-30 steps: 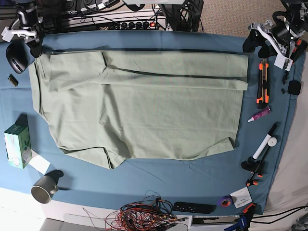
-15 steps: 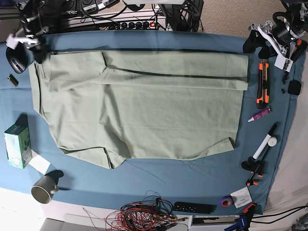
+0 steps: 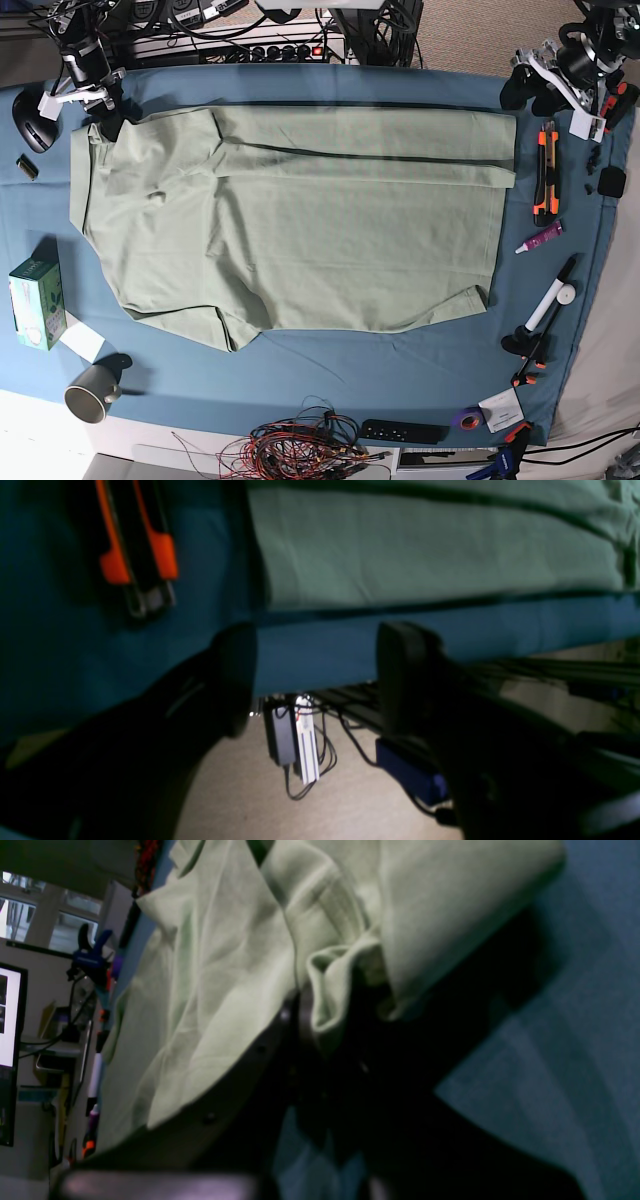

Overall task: Fold the T-shirt properly
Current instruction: 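Open both grippers and reposition them on the folded collar edge, then regrasp the folded edge with both grippers and pull the shirt toward the robot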

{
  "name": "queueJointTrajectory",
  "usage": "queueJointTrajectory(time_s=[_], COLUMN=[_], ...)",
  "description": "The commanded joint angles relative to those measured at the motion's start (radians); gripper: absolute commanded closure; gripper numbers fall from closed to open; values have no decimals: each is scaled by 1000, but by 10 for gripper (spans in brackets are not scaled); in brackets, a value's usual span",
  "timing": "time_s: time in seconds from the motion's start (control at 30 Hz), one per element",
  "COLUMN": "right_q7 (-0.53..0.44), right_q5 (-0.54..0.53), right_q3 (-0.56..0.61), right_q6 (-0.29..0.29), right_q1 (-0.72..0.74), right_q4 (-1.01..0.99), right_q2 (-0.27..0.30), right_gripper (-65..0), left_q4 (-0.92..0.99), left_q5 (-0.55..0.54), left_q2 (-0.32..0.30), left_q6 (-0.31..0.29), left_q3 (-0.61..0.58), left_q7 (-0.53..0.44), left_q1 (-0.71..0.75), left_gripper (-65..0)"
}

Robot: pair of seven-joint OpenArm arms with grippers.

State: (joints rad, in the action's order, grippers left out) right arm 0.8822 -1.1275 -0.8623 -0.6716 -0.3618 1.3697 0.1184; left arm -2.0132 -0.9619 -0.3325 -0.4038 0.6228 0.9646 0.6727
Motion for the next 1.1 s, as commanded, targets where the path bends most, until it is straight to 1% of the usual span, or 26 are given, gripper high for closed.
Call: queueJointTrajectory(time_s=[0.0,0.07,0.13,0.2,0.3,0.4,0.53,0.67,0.83,0.93,1.07], right_q7=[5,4,4,4,5,5,5,5,5,5,5], right_q5=[2,2,2,2,2,2,2,2,2,2,2], right_q3=[-1,-1,-1,-1,-1,-1,-1,-1,-1,-1,-1], right_q6=[-3,-3,-3,-3,-3,-3,-3,-3,-4,-4,-4], right_q1=[-1,-1,-1,-1,-2,-2,-2,-1,-1,-1,-1], right_q4=[10,10,10,10,10,10,10,10,10,10,10], right_q2=[12,12,12,13,15,15,15,15,15,14,14], right_gripper=[0,0,0,0,0,0,0,0,0,0,0], left_q4=[-13,-13,-12,-9,31,118,197,196,197,196,196], left_q5=[8,42,65,86,108,118,117,122,125,112,93], left_q2=[-11,-11,-8,3,31,54,58,55,51,41,50], left_q6=[21,46,51,68,71,71,70,71,80,86,77], left_q3=[-1,-16,-35,-59,-101,-125,-113,-80,-8,-6,-33], left_q7=[-24,-34,-41,-42,-45,-44,-40,-35,-24,-22,-21], left_q1=[1,-12,-28,-48,-79,-126,-172,-173,-166,-154,-152], left_gripper=[-382,-382,-382,-382,-382,-382,-382,-382,-382,-382,-382])
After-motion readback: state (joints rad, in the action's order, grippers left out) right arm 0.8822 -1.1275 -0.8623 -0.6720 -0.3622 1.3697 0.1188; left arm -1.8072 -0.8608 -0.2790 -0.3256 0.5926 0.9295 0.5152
